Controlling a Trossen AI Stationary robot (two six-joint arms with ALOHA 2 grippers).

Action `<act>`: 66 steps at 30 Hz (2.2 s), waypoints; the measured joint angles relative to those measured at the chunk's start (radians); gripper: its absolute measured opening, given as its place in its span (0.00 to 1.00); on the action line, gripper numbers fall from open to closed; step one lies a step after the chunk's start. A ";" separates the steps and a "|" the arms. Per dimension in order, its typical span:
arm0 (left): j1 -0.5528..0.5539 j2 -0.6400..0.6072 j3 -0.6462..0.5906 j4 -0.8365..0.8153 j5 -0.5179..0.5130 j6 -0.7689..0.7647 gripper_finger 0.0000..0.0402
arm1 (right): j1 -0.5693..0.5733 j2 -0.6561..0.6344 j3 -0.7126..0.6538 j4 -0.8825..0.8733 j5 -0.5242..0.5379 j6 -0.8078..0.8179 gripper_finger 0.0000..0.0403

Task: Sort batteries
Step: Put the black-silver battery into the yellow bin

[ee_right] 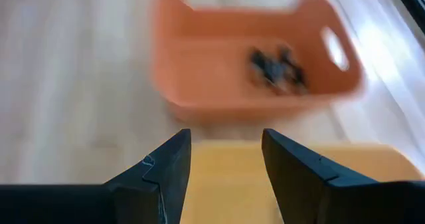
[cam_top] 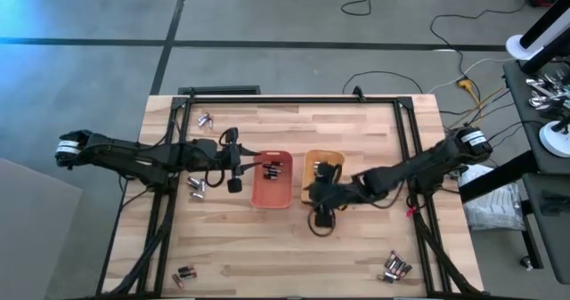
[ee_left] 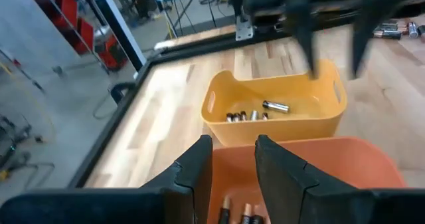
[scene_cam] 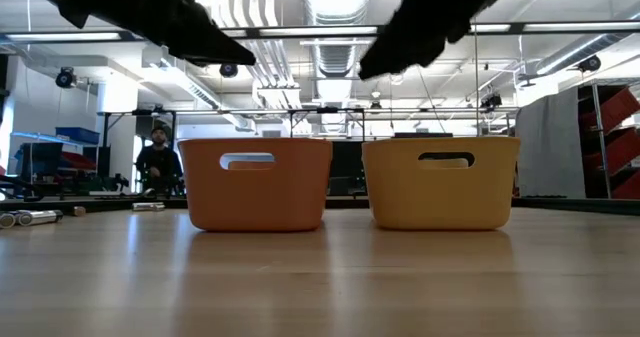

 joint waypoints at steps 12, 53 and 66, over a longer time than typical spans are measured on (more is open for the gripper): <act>-0.001 -0.029 0.000 -0.158 -0.156 -0.272 0.24 | 0.061 0.000 -0.044 0.252 0.030 -0.168 0.40; 0.887 0.497 0.497 -0.808 -0.040 -0.598 0.42 | 0.044 -0.062 -0.039 0.297 0.055 -0.347 0.43; 1.042 0.879 0.794 -1.161 -0.049 -0.506 0.41 | 0.044 -0.108 -0.080 0.211 0.055 -0.287 0.39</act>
